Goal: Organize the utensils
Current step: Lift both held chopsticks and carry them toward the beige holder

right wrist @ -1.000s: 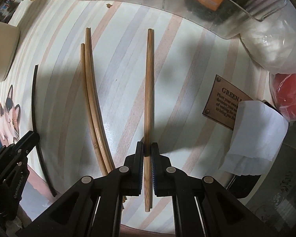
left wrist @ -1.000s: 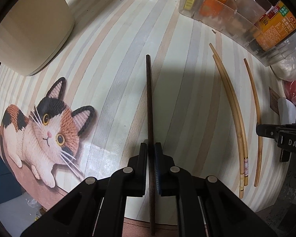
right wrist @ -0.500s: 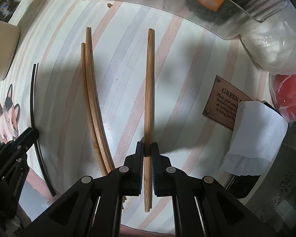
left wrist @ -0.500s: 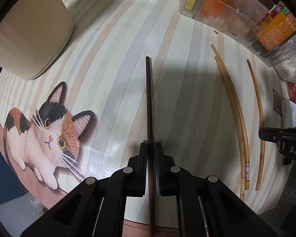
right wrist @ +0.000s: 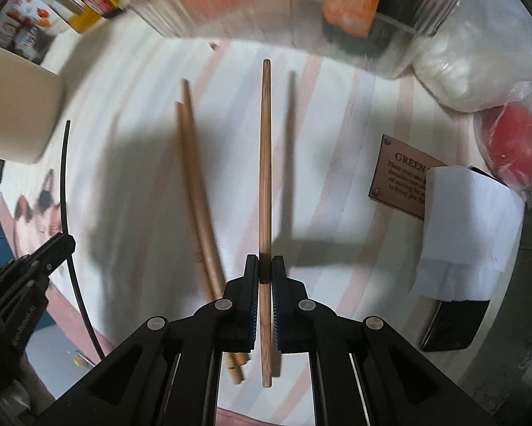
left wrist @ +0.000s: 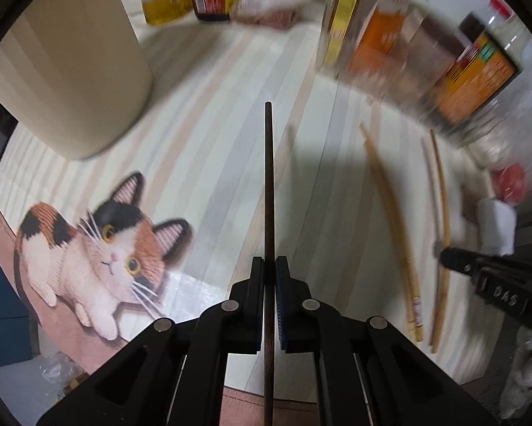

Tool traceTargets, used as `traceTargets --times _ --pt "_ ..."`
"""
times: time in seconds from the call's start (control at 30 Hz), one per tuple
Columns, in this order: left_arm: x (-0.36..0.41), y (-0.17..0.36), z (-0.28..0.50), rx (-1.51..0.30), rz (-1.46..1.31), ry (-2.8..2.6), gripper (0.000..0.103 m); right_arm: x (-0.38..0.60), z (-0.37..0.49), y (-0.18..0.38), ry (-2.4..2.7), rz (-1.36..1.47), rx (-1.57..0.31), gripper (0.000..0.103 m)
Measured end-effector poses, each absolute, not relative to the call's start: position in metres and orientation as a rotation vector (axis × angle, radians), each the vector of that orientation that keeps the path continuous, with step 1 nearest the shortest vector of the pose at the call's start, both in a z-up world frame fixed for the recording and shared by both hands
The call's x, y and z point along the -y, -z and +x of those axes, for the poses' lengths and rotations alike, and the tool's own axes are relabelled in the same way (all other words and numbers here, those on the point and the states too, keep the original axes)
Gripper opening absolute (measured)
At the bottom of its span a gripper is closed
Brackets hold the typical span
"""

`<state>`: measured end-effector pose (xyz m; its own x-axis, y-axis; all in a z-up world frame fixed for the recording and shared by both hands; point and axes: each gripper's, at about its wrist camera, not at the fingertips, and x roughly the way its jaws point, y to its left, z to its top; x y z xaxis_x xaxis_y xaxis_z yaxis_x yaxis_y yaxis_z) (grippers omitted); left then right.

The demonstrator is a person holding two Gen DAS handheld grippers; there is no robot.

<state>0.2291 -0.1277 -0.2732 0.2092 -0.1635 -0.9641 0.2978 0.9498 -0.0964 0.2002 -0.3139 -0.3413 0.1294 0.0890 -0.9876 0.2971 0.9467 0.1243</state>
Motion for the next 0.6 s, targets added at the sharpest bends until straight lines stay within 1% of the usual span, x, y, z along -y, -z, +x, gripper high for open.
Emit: traceTargets --times 0.2,0.33,0.43,0.6 --pt "0.114 0.221 0.231 -1.211 0.061 0.341 0.003 0.299 0.195 0.291 0.104 0.363 -1.291 0.007" --pt "0.097 0.182 0.240 -1.126 -0.005 0.345 0.003 0.296 0.214 0.246 0.047 0.386 -1.181 0.007" --pt "0.084 0.147 0.252 -1.050 -0.060 0.342 0.003 0.291 0.240 0.203 -0.019 0.402 -1.080 0.007" --pt "0.057 0.088 0.288 -0.932 -0.140 0.309 0.003 0.264 0.287 0.146 -0.136 0.414 -0.960 0.007"
